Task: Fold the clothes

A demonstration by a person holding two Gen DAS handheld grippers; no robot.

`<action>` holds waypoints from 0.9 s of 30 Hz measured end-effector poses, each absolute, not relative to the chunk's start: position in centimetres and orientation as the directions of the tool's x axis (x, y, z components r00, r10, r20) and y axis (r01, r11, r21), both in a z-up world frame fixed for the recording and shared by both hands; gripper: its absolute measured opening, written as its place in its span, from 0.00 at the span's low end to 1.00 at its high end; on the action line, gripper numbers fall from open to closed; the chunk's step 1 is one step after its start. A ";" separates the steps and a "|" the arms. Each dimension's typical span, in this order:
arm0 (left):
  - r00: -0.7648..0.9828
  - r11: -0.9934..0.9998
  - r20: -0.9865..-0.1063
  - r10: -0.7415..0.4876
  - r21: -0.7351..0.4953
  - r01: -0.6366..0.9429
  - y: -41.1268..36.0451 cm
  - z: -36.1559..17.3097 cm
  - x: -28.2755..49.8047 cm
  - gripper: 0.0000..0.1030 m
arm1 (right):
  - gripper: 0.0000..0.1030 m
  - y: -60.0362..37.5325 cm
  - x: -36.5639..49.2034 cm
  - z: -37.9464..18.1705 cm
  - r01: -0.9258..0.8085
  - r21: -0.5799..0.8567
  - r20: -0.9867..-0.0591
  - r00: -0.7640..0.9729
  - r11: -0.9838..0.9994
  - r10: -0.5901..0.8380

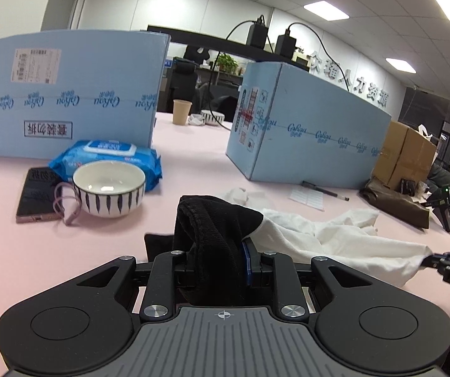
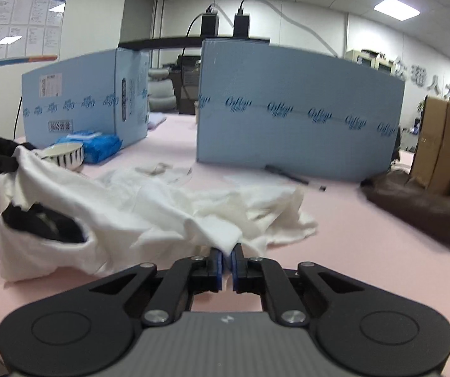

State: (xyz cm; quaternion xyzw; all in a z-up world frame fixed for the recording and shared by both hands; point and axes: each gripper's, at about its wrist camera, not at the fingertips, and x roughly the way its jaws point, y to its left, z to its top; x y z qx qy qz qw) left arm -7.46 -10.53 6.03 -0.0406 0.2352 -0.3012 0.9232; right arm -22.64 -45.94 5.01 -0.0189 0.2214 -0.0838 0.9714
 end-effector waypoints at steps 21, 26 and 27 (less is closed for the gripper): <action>0.497 0.792 -0.637 -0.588 -0.329 0.515 -6.7 0.3 -10.8 0.25 | 0.08 -44.1 -27.2 0.7 0.150 -0.067 -0.656 0.738 0.986 -0.157; 0.497 0.801 -0.651 -0.574 -0.318 0.508 -5.0 0.1 -11.9 0.44 | 0.86 -44.7 -28.8 1.5 0.146 -0.018 -0.682 0.721 0.989 -0.119; 0.504 0.806 -0.652 -0.566 -0.308 0.506 -4.8 0.3 -12.0 0.46 | 0.88 -44.8 -29.4 1.7 0.137 -0.016 -0.672 0.732 0.990 -0.113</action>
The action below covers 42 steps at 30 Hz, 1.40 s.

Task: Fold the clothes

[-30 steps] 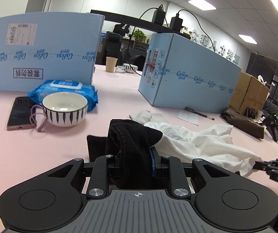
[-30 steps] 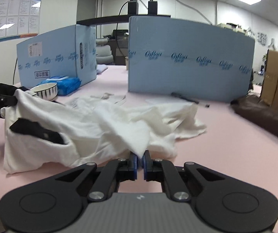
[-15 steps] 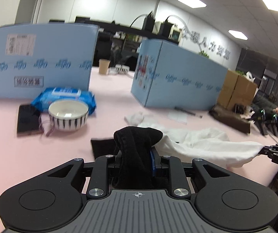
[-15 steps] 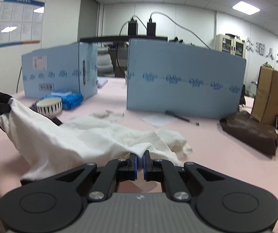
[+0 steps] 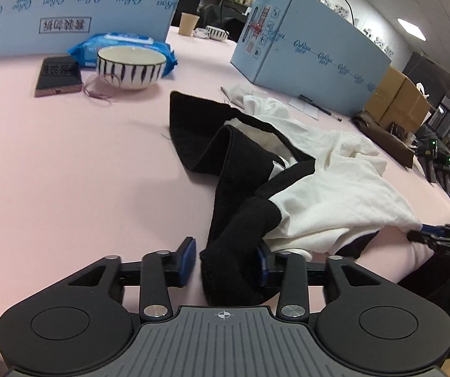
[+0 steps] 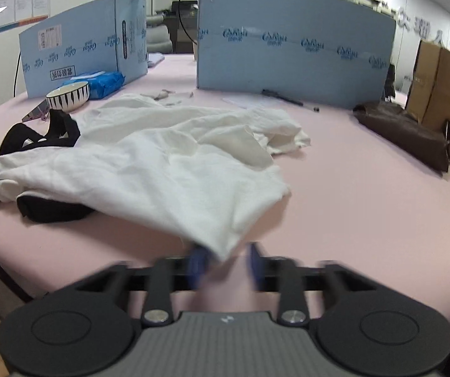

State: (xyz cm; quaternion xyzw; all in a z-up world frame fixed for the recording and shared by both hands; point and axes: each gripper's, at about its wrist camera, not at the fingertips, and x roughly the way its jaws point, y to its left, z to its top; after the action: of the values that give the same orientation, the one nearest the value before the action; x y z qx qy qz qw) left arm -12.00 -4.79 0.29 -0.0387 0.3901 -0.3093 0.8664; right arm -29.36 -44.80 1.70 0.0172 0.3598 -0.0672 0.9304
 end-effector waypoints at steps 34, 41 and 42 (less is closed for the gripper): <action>0.580 0.809 -0.563 -0.588 -0.401 0.431 -10.2 4.2 2.5 0.84 | 0.87 -56.8 -14.9 5.7 0.400 0.233 -0.568 0.796 0.887 -0.210; 0.480 0.794 -0.641 -0.599 -0.401 0.457 -16.1 2.7 6.8 0.84 | 0.87 -59.9 -12.3 3.2 0.423 0.273 -0.625 0.761 0.864 -0.175; 0.458 0.787 -0.650 -0.606 -0.410 0.461 -16.7 2.5 7.4 0.84 | 0.87 -60.0 -12.0 3.0 0.422 0.271 -0.633 0.755 0.865 -0.170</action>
State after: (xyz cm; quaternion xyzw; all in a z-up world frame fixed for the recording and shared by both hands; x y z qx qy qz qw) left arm 7.36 -16.66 2.51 -0.0877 0.4152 -0.3141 0.8493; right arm -12.04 -60.04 3.04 0.2032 0.3101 -0.1616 0.9146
